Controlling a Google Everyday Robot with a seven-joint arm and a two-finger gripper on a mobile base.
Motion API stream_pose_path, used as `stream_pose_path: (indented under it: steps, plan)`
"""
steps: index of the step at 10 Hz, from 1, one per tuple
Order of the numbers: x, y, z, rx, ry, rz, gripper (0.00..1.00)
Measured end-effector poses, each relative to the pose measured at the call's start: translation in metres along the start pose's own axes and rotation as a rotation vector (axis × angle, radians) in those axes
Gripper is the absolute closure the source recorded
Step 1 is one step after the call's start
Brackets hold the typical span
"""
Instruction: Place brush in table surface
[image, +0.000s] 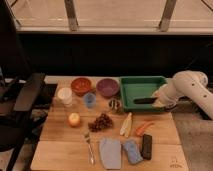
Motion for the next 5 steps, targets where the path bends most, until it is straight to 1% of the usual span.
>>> stream_pose_path:
  steps: [2, 3, 4, 5]
  plan:
    - [0.0, 0.013, 0.023, -0.076, -0.014, 0.013, 1.0]
    - [0.0, 0.018, 0.031, -0.104, -0.023, 0.022, 1.0]
    - [0.0, 0.021, 0.037, -0.122, -0.035, 0.033, 0.95]
    - [-0.001, 0.025, 0.042, -0.143, -0.046, 0.042, 0.86]
